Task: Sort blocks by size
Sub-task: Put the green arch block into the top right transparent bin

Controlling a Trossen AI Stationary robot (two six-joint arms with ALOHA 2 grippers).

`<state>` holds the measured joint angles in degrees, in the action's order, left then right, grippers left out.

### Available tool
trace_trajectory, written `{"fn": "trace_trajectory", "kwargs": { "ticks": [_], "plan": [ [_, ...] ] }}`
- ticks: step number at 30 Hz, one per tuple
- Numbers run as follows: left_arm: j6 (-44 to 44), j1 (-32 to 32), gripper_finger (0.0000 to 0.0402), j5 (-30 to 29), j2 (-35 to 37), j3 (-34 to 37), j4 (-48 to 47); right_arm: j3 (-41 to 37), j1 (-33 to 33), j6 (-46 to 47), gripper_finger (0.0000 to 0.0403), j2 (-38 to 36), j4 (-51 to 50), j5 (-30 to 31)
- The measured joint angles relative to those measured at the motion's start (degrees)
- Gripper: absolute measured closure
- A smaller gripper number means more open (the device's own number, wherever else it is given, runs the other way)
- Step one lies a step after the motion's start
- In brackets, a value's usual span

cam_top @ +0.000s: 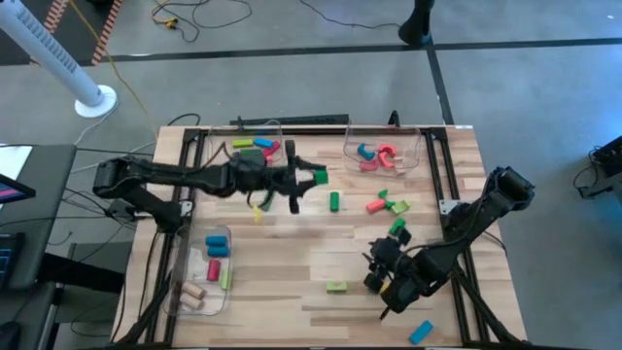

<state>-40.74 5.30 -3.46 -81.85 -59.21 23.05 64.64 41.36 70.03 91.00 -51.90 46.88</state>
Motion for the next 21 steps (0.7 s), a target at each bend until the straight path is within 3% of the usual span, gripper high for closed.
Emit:
{"fn": "trace_trajectory", "kwargs": {
  "ticks": [9,21],
  "plan": [
    [9.2,8.1,0.0265,13.8,-6.2,-5.2,0.6,0.0,0.4,0.7,0.0213,0.2,0.3,3.0],
    [12.2,13.4,0.0265,19.2,-25.3,-24.2,-2.2,-5.1,0.7,2.2,0.0214,0.2,8.5,4.0]
  ]
}}
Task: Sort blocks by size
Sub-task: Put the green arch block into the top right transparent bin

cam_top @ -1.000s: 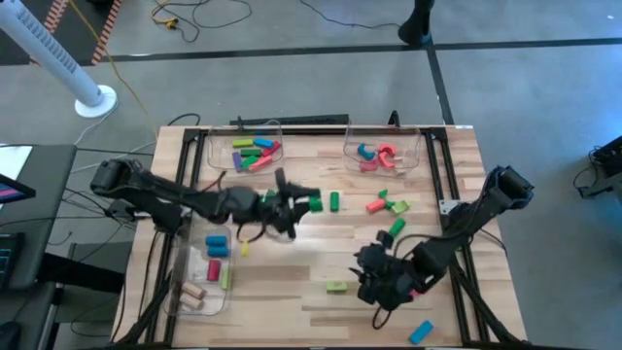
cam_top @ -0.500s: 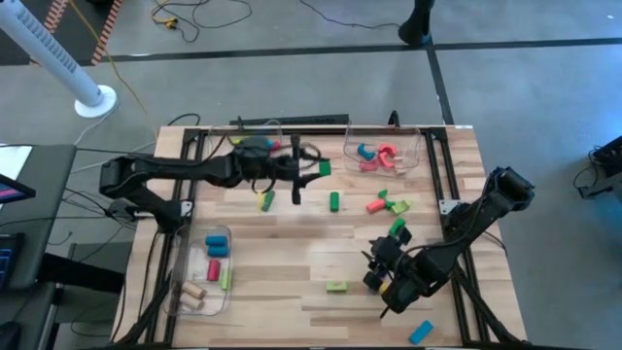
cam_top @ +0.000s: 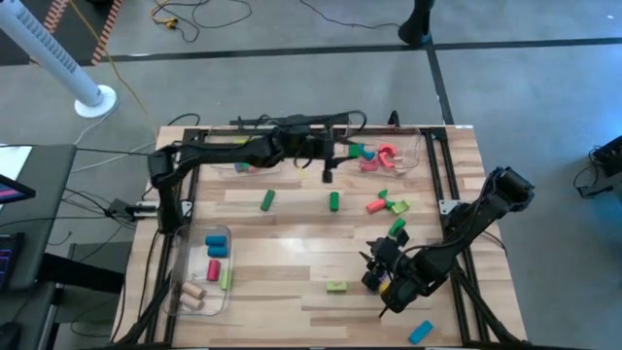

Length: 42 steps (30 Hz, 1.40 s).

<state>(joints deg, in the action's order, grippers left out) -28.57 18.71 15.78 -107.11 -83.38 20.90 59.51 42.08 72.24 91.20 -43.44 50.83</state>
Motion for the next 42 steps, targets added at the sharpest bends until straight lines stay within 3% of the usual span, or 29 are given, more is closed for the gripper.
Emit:
{"fn": "trace_trajectory", "kwargs": {
  "ticks": [7,17,24,42],
  "plan": [
    [5.9,4.4,0.0265,3.4,-10.6,-11.6,-4.1,-2.3,2.4,6.0,0.0214,0.0,0.9,-0.1],
    [11.4,8.6,0.0265,3.7,-24.3,-24.6,-16.0,-2.5,3.8,6.5,0.0214,0.0,1.9,0.5],
    [12.4,9.1,0.0265,3.7,-24.9,-28.1,-19.2,-2.5,3.6,4.0,0.0214,0.0,2.9,0.8],
    [14.9,9.3,0.0252,3.5,-25.1,-27.9,-21.6,-2.5,3.6,3.6,0.0214,0.0,3.2,1.2]
  ]
}}
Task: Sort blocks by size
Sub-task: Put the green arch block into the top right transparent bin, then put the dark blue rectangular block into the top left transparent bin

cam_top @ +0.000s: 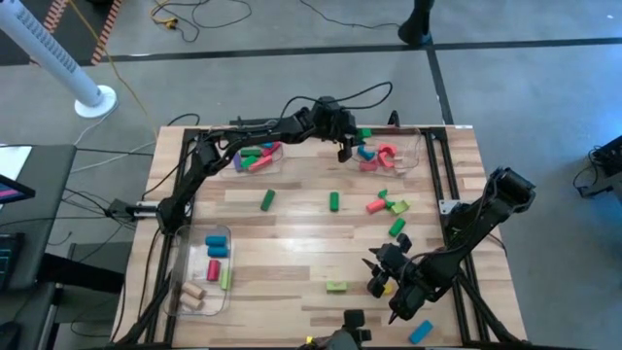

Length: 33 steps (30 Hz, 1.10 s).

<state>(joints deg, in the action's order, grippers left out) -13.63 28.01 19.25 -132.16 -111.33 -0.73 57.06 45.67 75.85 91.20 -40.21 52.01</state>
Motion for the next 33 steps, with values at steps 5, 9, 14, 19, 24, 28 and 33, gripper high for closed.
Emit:
{"fn": "trace_trajectory", "kwargs": {
  "ticks": [5,9,14,19,24,28,33],
  "plan": [
    [0.7,0.1,0.0245,0.0,0.0,0.0,0.0,0.0,0.0,0.0,0.0214,0.0,0.0,0.0],
    [1.0,0.3,0.0244,0.0,0.0,0.0,-0.1,0.0,0.0,0.0,0.0214,0.0,0.0,0.0],
    [1.0,0.3,0.0243,0.0,0.0,0.0,-0.6,0.0,0.0,0.0,0.0214,0.0,0.0,0.0],
    [1.1,0.3,0.0243,0.0,0.0,0.0,-0.8,0.0,0.0,-0.7,0.0214,0.0,0.6,0.0],
    [4.9,0.3,0.0243,3.9,0.1,0.0,0.9,0.0,0.0,-0.7,0.0214,0.0,0.6,0.0],
    [6.6,0.2,0.0243,7.1,1.0,0.1,1.4,0.0,0.0,-0.7,0.0214,0.0,0.5,0.0],
    [4.7,-0.5,0.0243,8.9,3.5,0.1,-3.7,0.0,0.1,-0.9,0.0214,0.0,0.4,0.0]
  ]
}}
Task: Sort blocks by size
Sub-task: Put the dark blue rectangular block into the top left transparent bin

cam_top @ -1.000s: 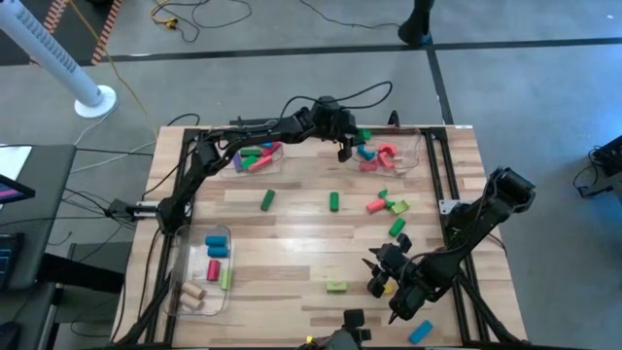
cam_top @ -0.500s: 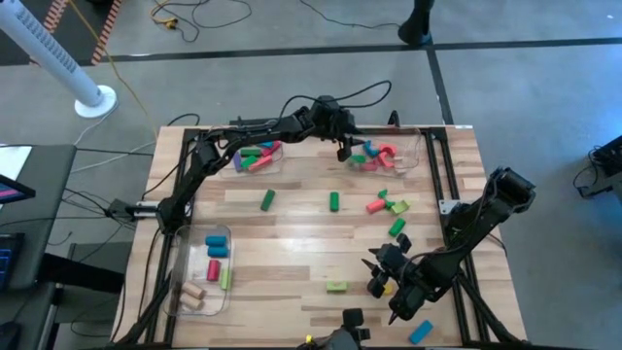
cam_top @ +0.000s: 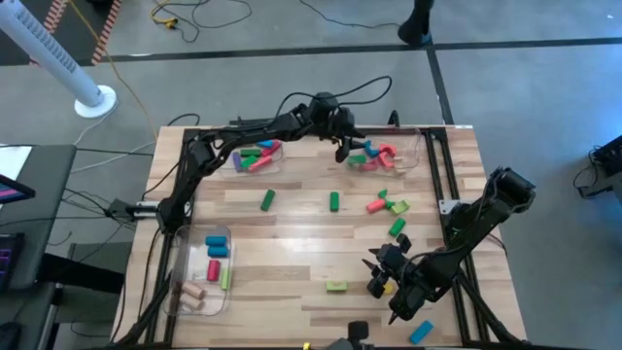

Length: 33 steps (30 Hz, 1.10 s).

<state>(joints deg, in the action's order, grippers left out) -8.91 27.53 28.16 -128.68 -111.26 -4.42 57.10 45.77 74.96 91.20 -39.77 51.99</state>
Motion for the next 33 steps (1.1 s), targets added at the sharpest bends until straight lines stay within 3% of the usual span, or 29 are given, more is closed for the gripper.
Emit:
{"fn": "trace_trajectory", "kwargs": {
  "ticks": [11,17,25,33],
  "plan": [
    [-15.7,-4.9,0.0243,-0.2,9.7,0.0,-24.2,0.0,0.1,-0.5,0.0214,0.0,-0.5,0.0],
    [-21.6,-8.7,0.0243,-5.7,14.8,0.0,-39.8,0.0,0.1,-1.3,0.0214,0.0,-0.5,-0.2],
    [-22.8,-12.9,0.0243,-7.9,20.7,0.0,-55.2,0.0,0.0,-1.7,0.0214,0.0,-0.5,-0.3],
    [-21.5,-15.3,0.0243,-14.7,25.1,0.0,-60.5,0.0,0.0,-1.7,0.0214,0.0,-0.5,-0.4]
  ]
}}
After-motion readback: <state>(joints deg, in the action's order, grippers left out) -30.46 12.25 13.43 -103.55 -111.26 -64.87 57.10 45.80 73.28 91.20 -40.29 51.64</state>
